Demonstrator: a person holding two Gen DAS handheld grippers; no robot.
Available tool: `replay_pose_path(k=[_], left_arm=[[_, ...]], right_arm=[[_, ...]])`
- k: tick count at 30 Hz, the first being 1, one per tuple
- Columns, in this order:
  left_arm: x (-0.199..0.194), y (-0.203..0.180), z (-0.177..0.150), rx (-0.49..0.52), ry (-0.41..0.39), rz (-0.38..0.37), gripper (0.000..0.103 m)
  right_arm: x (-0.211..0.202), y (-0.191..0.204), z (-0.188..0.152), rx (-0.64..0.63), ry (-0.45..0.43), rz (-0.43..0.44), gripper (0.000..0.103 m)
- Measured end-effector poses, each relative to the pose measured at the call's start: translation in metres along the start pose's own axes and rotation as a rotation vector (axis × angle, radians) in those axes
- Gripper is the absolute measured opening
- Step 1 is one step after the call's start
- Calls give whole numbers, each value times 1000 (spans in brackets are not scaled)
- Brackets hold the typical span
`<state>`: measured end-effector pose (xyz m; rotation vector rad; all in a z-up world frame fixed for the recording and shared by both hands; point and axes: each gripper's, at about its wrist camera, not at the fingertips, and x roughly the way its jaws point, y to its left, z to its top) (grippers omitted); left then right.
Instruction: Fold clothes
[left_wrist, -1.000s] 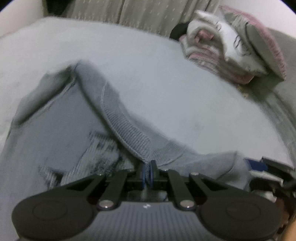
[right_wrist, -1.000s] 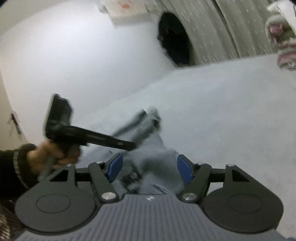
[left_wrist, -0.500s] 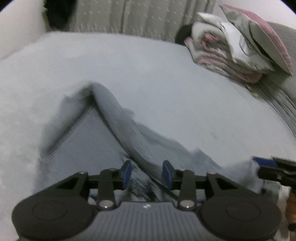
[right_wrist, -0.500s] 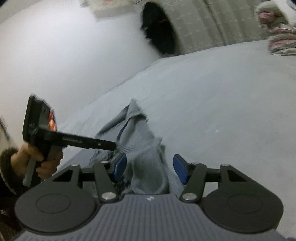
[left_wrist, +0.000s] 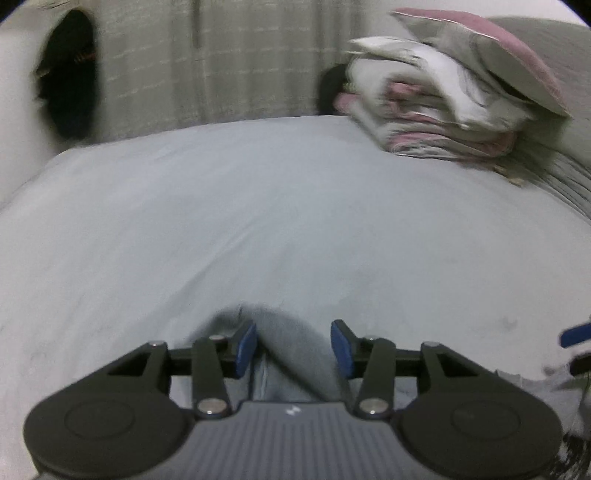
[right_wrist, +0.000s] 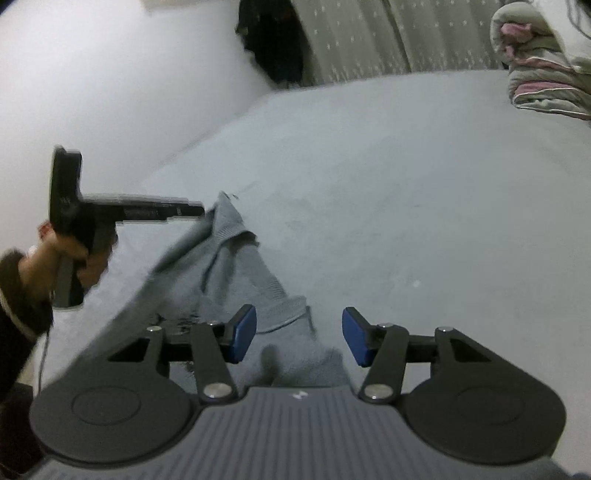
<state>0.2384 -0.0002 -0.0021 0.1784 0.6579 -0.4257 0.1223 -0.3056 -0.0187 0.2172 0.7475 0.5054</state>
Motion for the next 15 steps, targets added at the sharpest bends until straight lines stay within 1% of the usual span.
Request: replay_pose_path(k=[2,5,6,8,11,13,15], left_arm=[[14,5,11,61,31,-66,55],[39,4,22,165,116,-144,59],[47,4,25,194,147,-166,59],[61,4,26,235,216,-180,59],[68,9,22,266,276,-196,58],[66,11,16,276,293,-219,57],[62,13,8,282,301,-242,46]], right_arm=[[13,-4,9,27,45,7,50],[27,-6,16,56,108,4,49],[29,-6,17,57,128,2,49],[36,-4,20,53,169,-13,48],[46,1,21,36,227,-54,48],[50,4,17,24,267,-71,45],[56,7,13,7,297,-93,42]])
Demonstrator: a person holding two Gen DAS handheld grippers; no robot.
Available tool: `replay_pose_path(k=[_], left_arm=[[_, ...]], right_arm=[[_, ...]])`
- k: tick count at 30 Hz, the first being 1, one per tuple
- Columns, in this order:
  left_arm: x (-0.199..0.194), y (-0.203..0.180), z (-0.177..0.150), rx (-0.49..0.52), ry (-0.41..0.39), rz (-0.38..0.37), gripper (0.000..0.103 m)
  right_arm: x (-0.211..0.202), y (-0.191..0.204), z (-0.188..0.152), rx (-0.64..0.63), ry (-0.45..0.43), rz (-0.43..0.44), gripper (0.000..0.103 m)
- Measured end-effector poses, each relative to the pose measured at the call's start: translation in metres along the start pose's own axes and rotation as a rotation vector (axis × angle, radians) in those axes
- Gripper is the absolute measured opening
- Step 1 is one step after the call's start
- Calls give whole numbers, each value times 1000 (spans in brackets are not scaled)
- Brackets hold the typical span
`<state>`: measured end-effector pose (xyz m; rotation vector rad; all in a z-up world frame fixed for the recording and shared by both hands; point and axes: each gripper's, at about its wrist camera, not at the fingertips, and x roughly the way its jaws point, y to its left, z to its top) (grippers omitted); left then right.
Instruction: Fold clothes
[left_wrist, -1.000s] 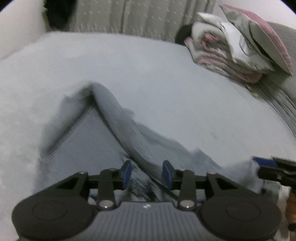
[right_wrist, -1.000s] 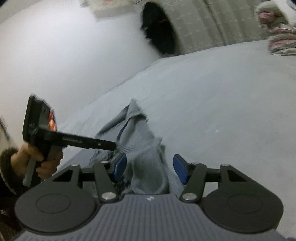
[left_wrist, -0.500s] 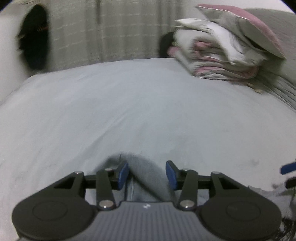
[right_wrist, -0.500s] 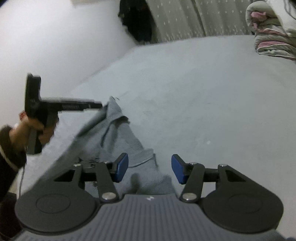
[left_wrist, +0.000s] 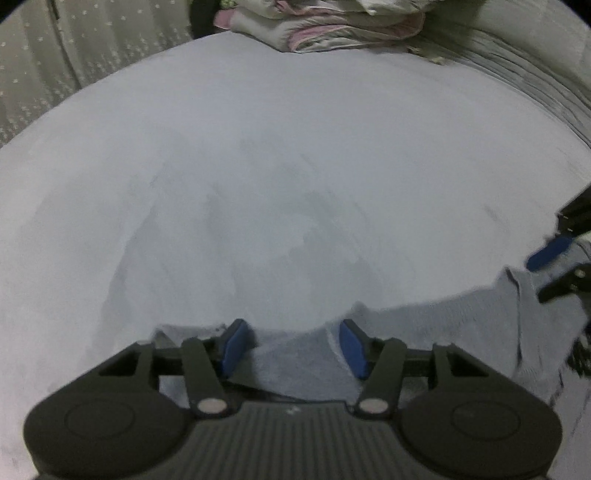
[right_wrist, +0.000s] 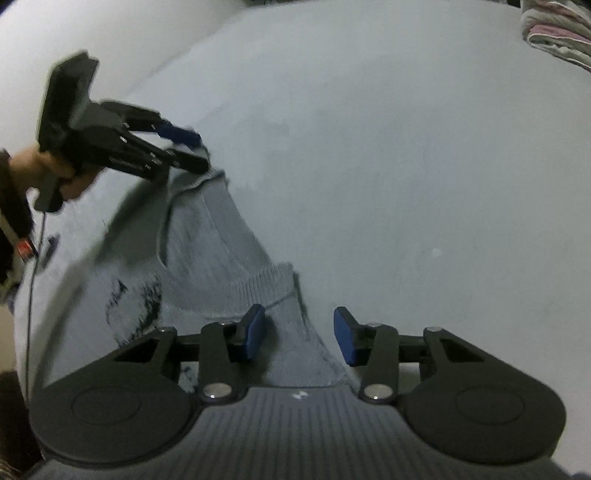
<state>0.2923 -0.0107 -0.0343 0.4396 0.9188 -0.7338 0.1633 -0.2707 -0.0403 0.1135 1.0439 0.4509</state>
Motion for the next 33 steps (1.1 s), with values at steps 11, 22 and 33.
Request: replay_pose_path(k=[11,22,33], left_arm=[[-10,0,-18,-74,-173,-16,4],[18,-9,35,-214,-412,172,3],[84,-26,49,-216,-346,337,3]], right_arm=[[-8,24,-2,-91,-109,-128,8],[-7,-7,33,-63,-283,-468,7],[42,-61,64,-43,-273,-579,6]])
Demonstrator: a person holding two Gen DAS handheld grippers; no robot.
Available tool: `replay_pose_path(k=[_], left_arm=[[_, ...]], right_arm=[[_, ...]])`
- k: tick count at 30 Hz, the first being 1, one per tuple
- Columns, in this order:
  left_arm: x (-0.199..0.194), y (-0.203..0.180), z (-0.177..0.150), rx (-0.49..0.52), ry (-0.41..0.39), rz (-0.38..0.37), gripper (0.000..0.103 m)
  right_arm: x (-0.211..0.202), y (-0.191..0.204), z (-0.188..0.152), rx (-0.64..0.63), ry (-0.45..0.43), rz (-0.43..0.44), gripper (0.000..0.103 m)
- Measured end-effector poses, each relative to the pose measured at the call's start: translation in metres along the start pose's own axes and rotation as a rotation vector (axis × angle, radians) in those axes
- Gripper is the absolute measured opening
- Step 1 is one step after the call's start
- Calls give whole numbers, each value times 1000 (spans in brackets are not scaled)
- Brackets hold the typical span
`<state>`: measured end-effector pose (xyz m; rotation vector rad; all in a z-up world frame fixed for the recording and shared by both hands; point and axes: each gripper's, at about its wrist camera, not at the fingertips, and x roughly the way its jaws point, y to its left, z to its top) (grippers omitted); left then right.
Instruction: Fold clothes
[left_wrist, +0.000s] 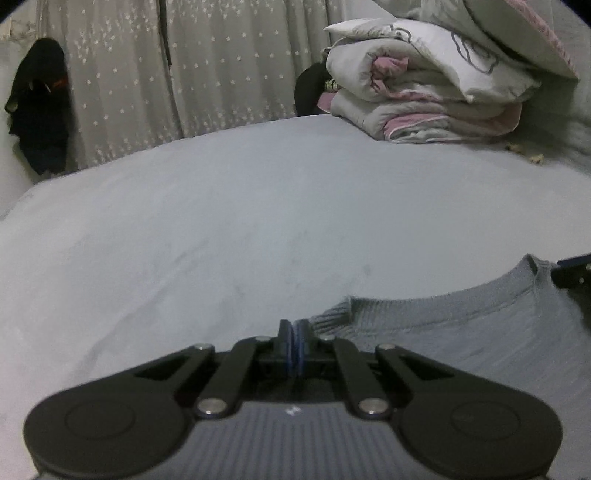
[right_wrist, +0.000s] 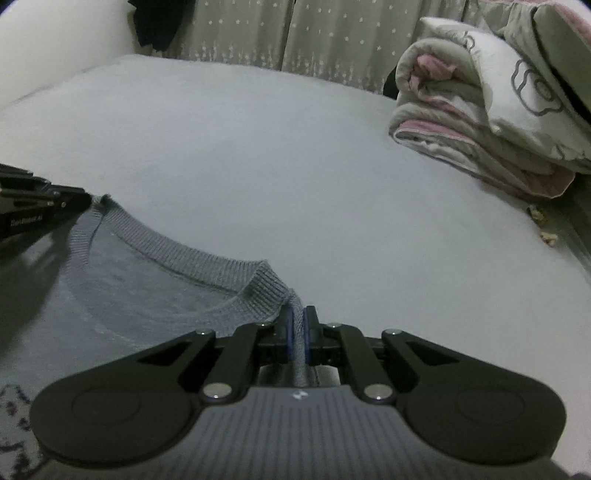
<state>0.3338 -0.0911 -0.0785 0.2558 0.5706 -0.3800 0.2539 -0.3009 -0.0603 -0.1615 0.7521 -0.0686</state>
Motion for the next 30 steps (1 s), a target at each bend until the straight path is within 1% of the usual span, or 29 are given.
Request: replay_pose_path(k=[3,6,7,8,9,10,11,12,13,16,18,21,23,25,27,30], left_arm=[[-1,-5,-3,24,-7,26,3],[-1,-11,1,64,2,57,3],[-2,-13,3,74,6,70,6],[-4,-14,5,74,15,84,10],[-6,-14,10,51,27,94,15],[-10,-14,14,11,39,98,29],[-14,-12,19,-37,45,95,45],[-19,-12,22,-89,39,82,49],[-24,-12,25,-133,32,68,51],[-35,-21,32,-251,40,26,51],[-39,-31,32,-327,48,-28,51],[-44,-52,30,-421,44,-117,51],[-47,-65,26,-471,24,-163,50],[-47,-79,21,-502,4,-215,49],[-47,-89,14,-509,-21,-269,43],[-45,-98,-2,-481,-58,-354,35]], right_arm=[[11,3,-5,-27,-6,-7,6],[13,4,-9,-20,-25,-7,6],[13,3,-10,-14,-31,-5,8],[11,2,-10,-6,-38,0,9],[8,-1,-10,10,-43,11,13],[3,-6,-11,38,-44,22,28],[-3,-12,-12,72,-48,30,38],[-10,-21,-13,106,-59,39,51],[-17,-29,-14,143,-68,51,51],[-33,-61,-25,279,-67,96,51],[-45,-77,-36,350,-74,109,51],[-66,-95,-56,421,-82,121,51],[-80,-99,-69,456,-82,142,51],[-94,-99,-80,475,-85,169,51],[-107,-96,-89,464,-107,210,51],[-123,-84,-99,389,-149,307,51]])
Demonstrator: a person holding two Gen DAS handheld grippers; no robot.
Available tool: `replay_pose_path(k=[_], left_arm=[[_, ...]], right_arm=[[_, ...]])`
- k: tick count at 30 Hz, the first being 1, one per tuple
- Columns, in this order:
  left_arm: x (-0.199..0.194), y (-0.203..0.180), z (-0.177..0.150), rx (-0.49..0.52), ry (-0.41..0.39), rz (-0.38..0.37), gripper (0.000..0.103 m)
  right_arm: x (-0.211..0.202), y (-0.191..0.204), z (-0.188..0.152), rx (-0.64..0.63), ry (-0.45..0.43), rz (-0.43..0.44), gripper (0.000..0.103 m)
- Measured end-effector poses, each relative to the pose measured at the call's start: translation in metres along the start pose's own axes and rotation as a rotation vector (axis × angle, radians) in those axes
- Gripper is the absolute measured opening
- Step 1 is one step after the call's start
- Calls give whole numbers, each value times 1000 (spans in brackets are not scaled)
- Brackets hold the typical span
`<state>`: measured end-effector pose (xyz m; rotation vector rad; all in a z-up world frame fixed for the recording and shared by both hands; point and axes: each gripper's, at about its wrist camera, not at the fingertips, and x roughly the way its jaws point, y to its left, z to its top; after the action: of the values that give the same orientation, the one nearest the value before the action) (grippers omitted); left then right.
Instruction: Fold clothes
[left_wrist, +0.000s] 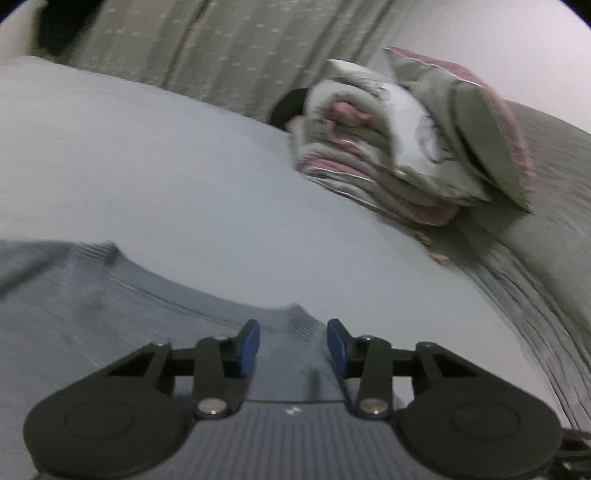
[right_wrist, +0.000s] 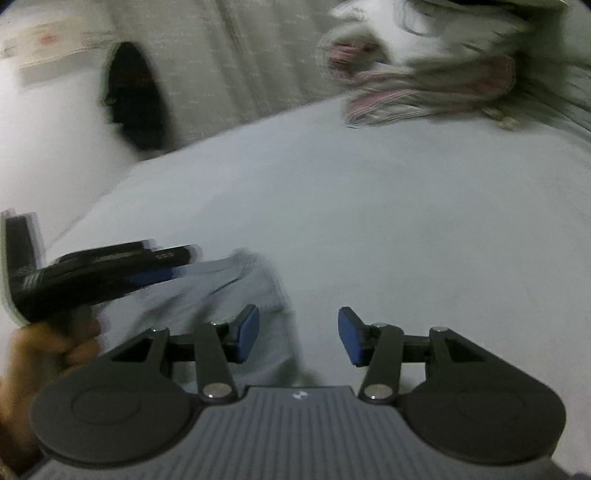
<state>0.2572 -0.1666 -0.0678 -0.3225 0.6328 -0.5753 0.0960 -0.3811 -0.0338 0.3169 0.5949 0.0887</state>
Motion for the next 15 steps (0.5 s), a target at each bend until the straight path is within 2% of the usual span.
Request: replay_pose_path(k=[2,4,7,10,11,15], left_arm=[[3,0,-10,27,3,-52,31],[10,0,-11,23,43,-71,26],[15,4,-12,-39,56,-146,25],[17,0,-16,-1,70,-134,25],[17,-1,-16,4,70,-135,25],[16,0,-17,7,71,-145,25]], right_arm=[[-3,6,-9,-52,10,63,51],[-1,8,-16,-94,24,129,51],[4,9,-12,-112,67,137,52],[0,11,-15,-122,93,200,52],[-1,13,-17,-132,99,207,53],[9,17,-23,-164,153,126,53]])
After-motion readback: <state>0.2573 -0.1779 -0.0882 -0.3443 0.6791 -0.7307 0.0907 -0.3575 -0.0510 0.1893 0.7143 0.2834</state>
